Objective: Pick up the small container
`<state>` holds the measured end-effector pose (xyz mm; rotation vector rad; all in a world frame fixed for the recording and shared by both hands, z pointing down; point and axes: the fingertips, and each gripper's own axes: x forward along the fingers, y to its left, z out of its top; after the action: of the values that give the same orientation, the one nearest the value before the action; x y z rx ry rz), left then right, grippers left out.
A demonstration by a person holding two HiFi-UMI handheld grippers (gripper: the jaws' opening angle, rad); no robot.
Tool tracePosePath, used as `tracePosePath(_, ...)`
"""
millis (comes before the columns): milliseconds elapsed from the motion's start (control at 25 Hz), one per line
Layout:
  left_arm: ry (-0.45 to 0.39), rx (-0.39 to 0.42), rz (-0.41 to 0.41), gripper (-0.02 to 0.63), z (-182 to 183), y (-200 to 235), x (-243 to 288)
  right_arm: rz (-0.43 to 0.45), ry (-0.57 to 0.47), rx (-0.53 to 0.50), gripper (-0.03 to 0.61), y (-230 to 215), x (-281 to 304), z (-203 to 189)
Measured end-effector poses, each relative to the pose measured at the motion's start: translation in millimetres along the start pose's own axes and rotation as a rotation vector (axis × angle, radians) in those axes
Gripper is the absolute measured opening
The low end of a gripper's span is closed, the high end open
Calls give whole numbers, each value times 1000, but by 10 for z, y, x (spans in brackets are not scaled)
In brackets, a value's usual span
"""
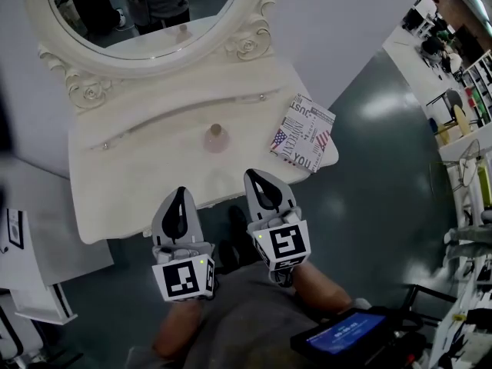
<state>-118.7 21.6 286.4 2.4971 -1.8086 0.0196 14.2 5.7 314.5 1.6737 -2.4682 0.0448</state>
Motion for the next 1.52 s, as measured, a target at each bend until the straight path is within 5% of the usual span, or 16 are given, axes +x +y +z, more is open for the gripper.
tracePosePath(920,31,50,99,14,124,239,1457,214,25,62,15,-462,1386,-38)
tracePosePath(1520,3,63,188,14,289,407,1834,329,-8,34,15,-535,1927,141)
